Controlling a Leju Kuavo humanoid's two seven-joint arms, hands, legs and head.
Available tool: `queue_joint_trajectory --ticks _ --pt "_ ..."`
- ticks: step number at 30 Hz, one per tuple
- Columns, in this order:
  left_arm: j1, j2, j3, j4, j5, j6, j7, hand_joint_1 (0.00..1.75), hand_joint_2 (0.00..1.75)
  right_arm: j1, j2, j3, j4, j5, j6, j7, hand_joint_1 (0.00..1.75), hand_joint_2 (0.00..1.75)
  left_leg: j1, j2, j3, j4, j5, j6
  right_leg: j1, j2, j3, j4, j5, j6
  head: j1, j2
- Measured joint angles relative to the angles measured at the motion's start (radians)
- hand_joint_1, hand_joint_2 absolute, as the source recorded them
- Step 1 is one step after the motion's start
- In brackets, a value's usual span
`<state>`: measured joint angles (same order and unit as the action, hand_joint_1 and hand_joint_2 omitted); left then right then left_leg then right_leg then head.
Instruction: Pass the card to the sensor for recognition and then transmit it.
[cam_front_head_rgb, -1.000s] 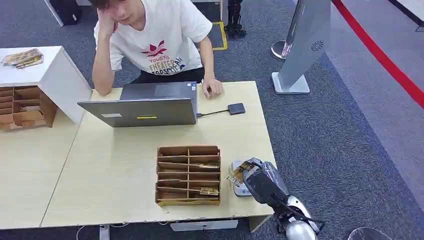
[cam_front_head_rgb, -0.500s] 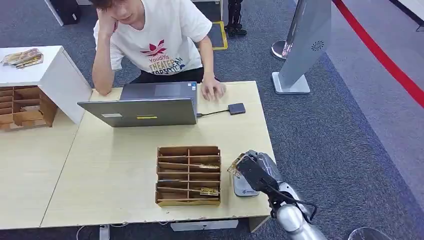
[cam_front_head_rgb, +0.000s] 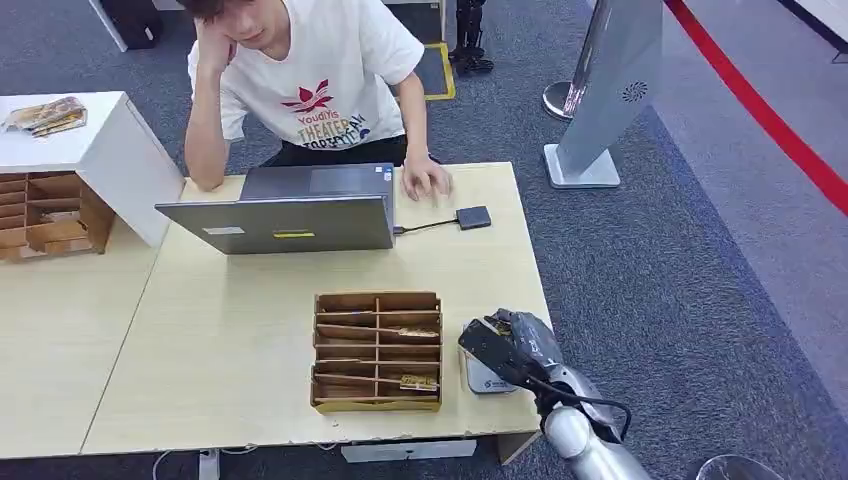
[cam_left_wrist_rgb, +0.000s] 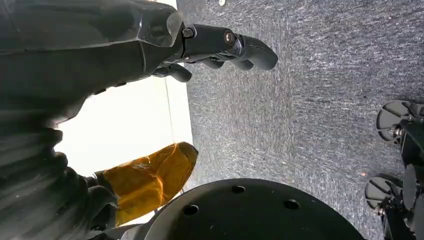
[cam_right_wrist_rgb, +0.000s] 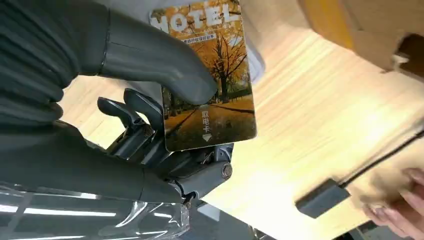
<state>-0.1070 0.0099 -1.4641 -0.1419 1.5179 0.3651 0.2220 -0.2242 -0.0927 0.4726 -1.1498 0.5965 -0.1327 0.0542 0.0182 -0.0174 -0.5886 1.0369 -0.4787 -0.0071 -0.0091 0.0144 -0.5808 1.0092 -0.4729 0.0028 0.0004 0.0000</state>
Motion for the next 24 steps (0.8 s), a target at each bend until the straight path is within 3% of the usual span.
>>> queue_joint_trajectory --ticks 12,24 --pt "0.0 0.0 -0.008 0.0 0.002 -0.001 0.005 0.0 1.75 -0.039 0.0 0.025 0.077 0.147 -0.023 0.058 1.75 1.75 0.0 0.0 0.001 0.0 0.0 0.0 0.0 0.0 0.001 0.0 0.0 0.0 0.0 0.0" --pt "0.0 0.0 -0.012 0.0 0.002 -0.001 0.013 0.0 1.75 -0.061 0.0 0.033 0.125 0.179 -0.035 0.055 1.75 1.75 0.0 0.0 0.004 0.0 0.0 0.0 0.0 0.0 0.003 0.0 0.0 0.0 0.0 0.0"
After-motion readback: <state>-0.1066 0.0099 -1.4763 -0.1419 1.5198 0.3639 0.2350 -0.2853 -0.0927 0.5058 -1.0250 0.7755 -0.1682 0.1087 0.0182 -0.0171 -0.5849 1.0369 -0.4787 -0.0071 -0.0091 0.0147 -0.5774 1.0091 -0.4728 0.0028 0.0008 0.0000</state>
